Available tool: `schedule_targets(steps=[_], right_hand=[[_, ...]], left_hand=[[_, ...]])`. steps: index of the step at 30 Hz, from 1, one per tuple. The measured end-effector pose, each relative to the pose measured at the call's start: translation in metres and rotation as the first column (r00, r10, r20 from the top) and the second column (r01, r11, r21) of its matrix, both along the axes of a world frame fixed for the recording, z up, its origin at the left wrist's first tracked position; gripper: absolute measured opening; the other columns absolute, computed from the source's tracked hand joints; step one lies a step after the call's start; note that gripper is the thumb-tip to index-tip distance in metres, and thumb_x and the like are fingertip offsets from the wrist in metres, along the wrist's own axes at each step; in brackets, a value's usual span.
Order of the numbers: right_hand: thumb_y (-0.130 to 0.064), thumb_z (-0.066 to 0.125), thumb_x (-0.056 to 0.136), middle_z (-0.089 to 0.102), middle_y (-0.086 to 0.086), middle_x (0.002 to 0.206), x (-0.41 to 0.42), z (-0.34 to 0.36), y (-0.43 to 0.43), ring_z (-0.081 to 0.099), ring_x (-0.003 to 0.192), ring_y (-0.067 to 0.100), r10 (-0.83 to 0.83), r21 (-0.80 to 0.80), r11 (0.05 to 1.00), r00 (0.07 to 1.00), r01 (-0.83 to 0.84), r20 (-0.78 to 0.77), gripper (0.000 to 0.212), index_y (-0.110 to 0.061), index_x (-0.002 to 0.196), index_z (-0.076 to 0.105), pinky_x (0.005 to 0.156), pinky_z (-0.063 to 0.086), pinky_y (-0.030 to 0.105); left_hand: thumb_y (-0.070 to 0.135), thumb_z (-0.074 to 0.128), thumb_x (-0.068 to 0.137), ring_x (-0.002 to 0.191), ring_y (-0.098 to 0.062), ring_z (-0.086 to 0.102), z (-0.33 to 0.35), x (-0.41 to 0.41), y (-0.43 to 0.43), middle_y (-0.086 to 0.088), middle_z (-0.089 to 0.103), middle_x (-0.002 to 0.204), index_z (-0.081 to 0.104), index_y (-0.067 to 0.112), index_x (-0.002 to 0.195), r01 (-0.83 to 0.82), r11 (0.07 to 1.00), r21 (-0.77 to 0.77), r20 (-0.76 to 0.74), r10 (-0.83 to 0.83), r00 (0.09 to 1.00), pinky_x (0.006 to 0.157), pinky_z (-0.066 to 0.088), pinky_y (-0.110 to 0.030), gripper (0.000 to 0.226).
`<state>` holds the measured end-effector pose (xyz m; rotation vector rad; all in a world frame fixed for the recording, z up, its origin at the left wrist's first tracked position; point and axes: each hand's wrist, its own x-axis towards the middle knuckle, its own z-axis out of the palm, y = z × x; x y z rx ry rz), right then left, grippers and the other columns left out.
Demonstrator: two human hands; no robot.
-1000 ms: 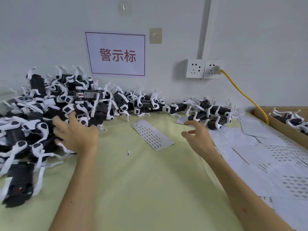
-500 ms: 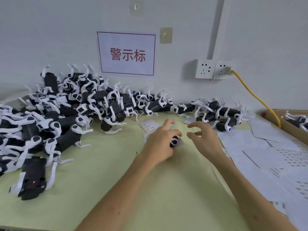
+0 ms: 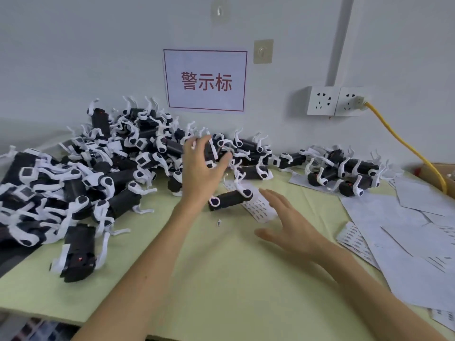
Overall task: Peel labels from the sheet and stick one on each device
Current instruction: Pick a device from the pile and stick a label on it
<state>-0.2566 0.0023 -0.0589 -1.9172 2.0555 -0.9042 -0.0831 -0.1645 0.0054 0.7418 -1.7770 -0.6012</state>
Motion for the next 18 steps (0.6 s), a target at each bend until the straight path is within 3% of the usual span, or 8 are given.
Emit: schedule_targets(steps=[2,4,6,9,12,15,16,18], right_hand=[[-0.062,0.070,0.079,0.004,-0.027,0.165,0.004,-0.004,0.001,0.038,0.145,0.013,-0.008,0.017,1.000,0.999,0.009,-0.044,0.099,-0.055,0.155,0.006,0.115,0.035,0.035],[-0.070,0.065,0.072,-0.004,-0.032,0.164,0.009,-0.007,0.002,0.046,0.139,0.014,-0.027,-0.013,1.000,0.998,0.026,-0.062,0.104,-0.064,0.150,-0.004,0.105,0.039,0.031],[-0.067,0.071,0.074,-0.008,-0.031,0.165,0.012,-0.006,-0.001,0.055,0.129,0.017,-0.052,-0.051,0.998,0.995,0.048,-0.080,0.111,-0.065,0.149,-0.012,0.095,0.039,0.029],[-0.063,0.075,0.079,-0.010,-0.026,0.167,0.015,0.000,-0.011,0.063,0.116,0.024,-0.070,-0.094,0.994,0.991,0.060,-0.111,0.115,-0.063,0.150,-0.015,0.087,0.043,0.032],[-0.064,0.073,0.081,-0.008,-0.027,0.166,0.017,0.001,-0.014,0.061,0.122,0.025,-0.044,-0.113,0.993,0.992,0.031,-0.115,0.109,-0.063,0.150,-0.012,0.093,0.044,0.034],[-0.065,0.072,0.081,-0.006,-0.030,0.165,0.021,-0.004,-0.011,0.053,0.133,0.025,-0.020,-0.089,0.996,0.995,0.010,-0.102,0.105,-0.068,0.147,-0.010,0.099,0.041,0.034],[-0.065,0.072,0.081,-0.006,-0.031,0.165,0.021,-0.005,-0.011,0.052,0.134,0.024,-0.015,-0.085,0.996,0.995,0.007,-0.100,0.104,-0.069,0.146,-0.010,0.099,0.040,0.034],[-0.064,0.072,0.081,-0.006,-0.033,0.164,0.020,-0.007,-0.012,0.052,0.134,0.020,-0.017,-0.082,0.997,0.996,0.009,-0.093,0.104,-0.070,0.146,-0.009,0.096,0.038,0.031]], left_hand=[[0.064,0.069,0.084,0.144,-0.032,0.037,0.030,0.034,-0.040,-0.012,0.037,0.155,0.054,0.026,0.141,-0.344,0.932,-0.115,0.136,0.358,0.924,0.116,0.035,-0.057,0.071],[0.083,0.061,0.078,0.153,-0.041,0.020,0.055,0.083,-0.088,-0.016,0.024,0.165,0.044,0.029,0.151,-0.538,0.836,-0.106,0.401,0.531,0.746,0.119,0.015,-0.071,0.093],[0.099,0.048,0.068,0.155,-0.045,0.013,0.063,0.138,-0.128,-0.016,0.016,0.169,0.036,0.029,0.158,-0.591,0.805,0.056,0.627,0.432,0.648,0.119,0.010,-0.071,0.114],[0.107,0.033,0.061,0.148,-0.038,0.035,0.046,0.180,-0.146,-0.009,0.041,0.161,0.052,0.032,0.149,-0.504,0.855,0.121,0.826,0.194,0.529,0.120,0.025,-0.058,0.117],[0.111,0.017,0.051,0.132,-0.036,0.052,0.040,0.155,-0.133,-0.008,0.059,0.142,0.070,0.033,0.121,-0.400,0.906,0.138,0.808,0.130,0.574,0.105,0.037,-0.050,0.117],[0.101,0.023,0.074,0.141,-0.034,0.044,0.034,0.111,-0.105,-0.005,0.051,0.152,0.063,0.034,0.136,-0.313,0.927,0.206,0.767,0.046,0.640,0.115,0.029,-0.054,0.100],[0.098,0.026,0.078,0.135,-0.031,0.051,0.030,0.096,-0.094,-0.002,0.060,0.139,0.066,0.034,0.132,-0.256,0.948,0.188,0.768,0.020,0.640,0.114,0.029,-0.053,0.093],[0.093,0.036,0.080,0.102,-0.020,0.060,0.020,0.058,-0.070,0.010,0.065,0.095,0.069,0.034,0.102,-0.117,0.985,0.124,0.745,-0.015,0.667,0.106,0.036,-0.045,0.071]])
